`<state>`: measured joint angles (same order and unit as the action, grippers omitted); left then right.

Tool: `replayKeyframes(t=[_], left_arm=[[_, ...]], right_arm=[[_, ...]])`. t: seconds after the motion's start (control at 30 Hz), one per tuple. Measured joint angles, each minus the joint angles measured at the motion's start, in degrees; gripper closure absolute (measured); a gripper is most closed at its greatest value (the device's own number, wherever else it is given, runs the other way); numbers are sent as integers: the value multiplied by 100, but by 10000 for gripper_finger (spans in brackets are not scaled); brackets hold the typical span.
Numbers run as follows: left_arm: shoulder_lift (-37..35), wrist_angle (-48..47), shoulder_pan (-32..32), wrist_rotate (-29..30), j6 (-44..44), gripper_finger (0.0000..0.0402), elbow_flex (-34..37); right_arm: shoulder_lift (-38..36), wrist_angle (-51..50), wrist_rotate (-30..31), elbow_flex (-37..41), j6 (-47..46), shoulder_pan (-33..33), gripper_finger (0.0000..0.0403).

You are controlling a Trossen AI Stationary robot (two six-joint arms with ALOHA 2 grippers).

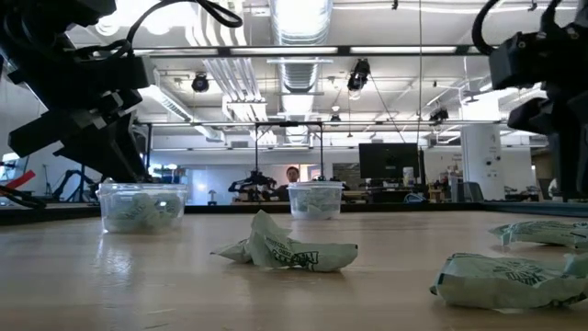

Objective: Pick and place items into bin
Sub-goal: Put the stevia packet into the small transparent container

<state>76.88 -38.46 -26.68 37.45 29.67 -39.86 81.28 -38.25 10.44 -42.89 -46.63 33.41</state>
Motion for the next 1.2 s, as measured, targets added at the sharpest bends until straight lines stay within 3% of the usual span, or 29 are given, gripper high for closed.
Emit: replayKeyframes(t=[0.33, 0.57, 0.87, 1.2], left_arm=[[0, 0, 0, 0, 2, 257, 0], [0, 0, -1, 0, 4, 257, -2], [0, 2, 0, 0, 4, 257, -2], [0, 7, 0, 0, 4, 257, 1]], right_arm=[[0, 969, -10, 542, -252, 39, 215], [0, 1062, -20, 769, -470, 39, 191], [-17, 1387, 49, 1058, -541, 50, 203], [-7, 1333, 276, 1070, -242, 54, 270]])
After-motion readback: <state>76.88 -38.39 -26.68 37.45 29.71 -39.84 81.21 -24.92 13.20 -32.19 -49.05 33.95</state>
